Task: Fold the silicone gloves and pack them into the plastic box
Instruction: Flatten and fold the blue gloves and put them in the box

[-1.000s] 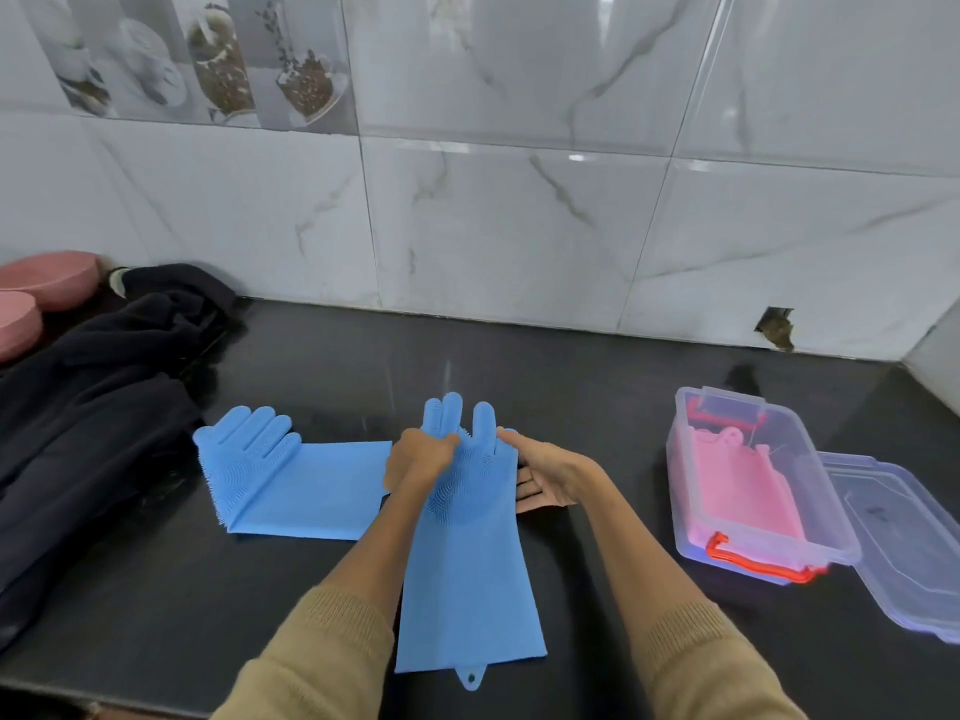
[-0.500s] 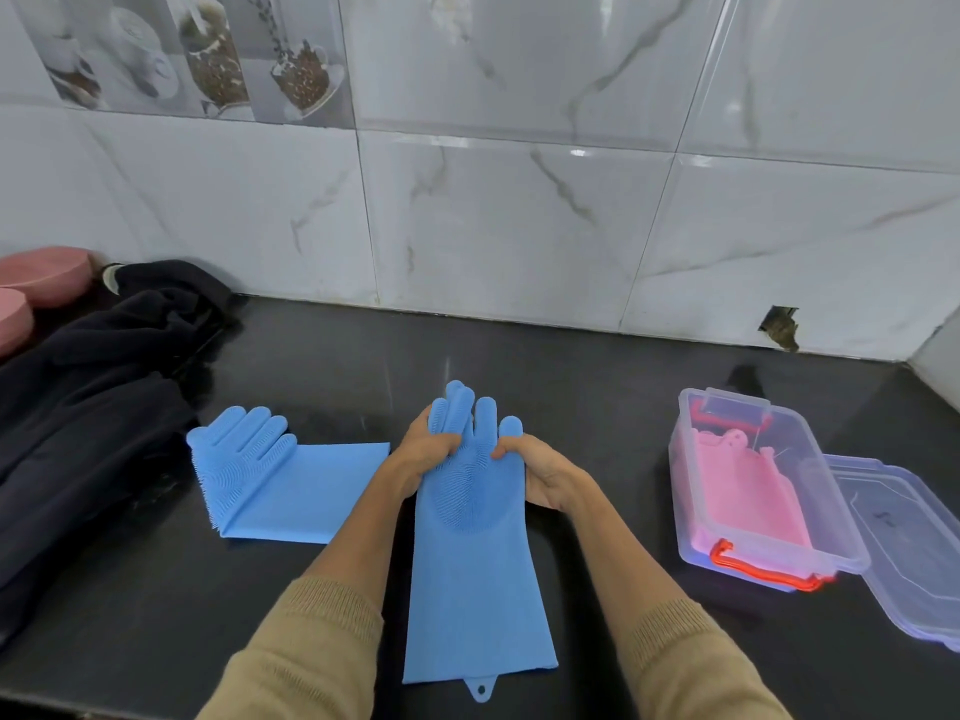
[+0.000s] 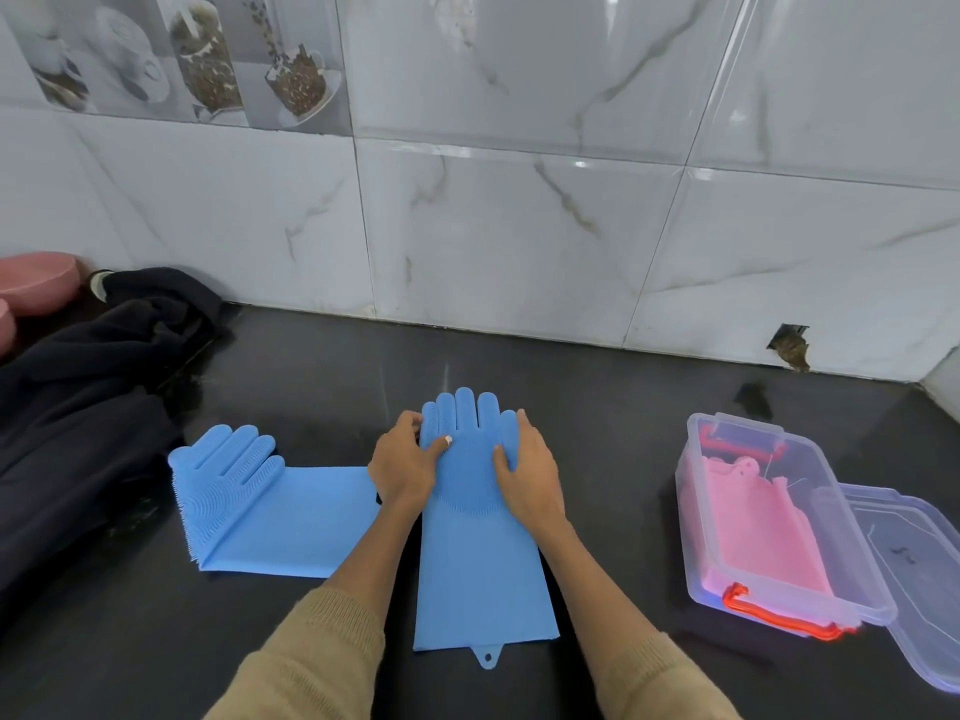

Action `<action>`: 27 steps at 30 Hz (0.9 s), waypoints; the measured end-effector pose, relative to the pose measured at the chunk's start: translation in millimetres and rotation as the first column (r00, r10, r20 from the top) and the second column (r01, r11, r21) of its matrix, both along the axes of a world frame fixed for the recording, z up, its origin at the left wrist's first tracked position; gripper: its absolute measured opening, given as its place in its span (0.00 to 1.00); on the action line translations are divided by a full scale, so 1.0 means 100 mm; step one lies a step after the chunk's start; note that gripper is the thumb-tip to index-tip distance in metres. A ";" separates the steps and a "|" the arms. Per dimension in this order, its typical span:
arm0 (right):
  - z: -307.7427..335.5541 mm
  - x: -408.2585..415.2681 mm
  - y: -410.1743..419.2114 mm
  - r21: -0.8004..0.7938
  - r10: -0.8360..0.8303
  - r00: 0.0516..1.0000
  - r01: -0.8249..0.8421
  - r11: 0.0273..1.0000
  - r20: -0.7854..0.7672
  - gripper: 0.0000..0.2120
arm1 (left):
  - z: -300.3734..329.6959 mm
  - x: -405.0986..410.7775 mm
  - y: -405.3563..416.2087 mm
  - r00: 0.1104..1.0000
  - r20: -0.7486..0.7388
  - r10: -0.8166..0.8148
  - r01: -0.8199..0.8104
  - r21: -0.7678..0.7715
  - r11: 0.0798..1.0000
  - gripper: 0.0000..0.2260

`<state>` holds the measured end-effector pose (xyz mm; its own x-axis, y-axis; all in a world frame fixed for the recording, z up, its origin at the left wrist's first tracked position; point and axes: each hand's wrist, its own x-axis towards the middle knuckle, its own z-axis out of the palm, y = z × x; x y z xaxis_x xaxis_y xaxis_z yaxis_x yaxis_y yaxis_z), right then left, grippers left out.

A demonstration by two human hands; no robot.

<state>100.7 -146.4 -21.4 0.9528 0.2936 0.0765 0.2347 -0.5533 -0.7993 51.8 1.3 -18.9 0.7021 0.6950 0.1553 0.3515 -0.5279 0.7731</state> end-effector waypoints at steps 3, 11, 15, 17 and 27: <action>-0.05 0.00 -0.03 -0.124 -0.015 0.996 0.025 0.992 0.088 0.29 | -0.02 0.02 0.05 0.995 -0.093 -0.026 0.044 0.203 0.978 0.12; -0.08 -0.03 0.05 -0.204 -0.076 0.966 0.129 0.971 0.248 0.24 | -0.07 0.17 0.14 0.982 -0.182 -0.051 0.119 0.384 0.916 0.11; -0.09 -0.03 0.15 -0.332 -0.096 0.950 0.198 0.922 0.298 0.24 | -0.06 0.23 0.23 0.978 -0.191 -0.080 0.153 0.408 0.900 0.08; -0.10 -0.05 0.21 -0.389 -0.102 0.950 0.216 0.896 0.295 0.24 | -0.04 0.26 0.27 0.973 -0.211 -0.094 0.177 0.424 0.888 0.07; -0.10 0.07 0.55 -0.449 -0.105 0.953 0.230 0.864 0.285 0.23 | -0.01 0.49 0.50 0.957 -0.277 -0.086 0.217 0.484 0.848 0.06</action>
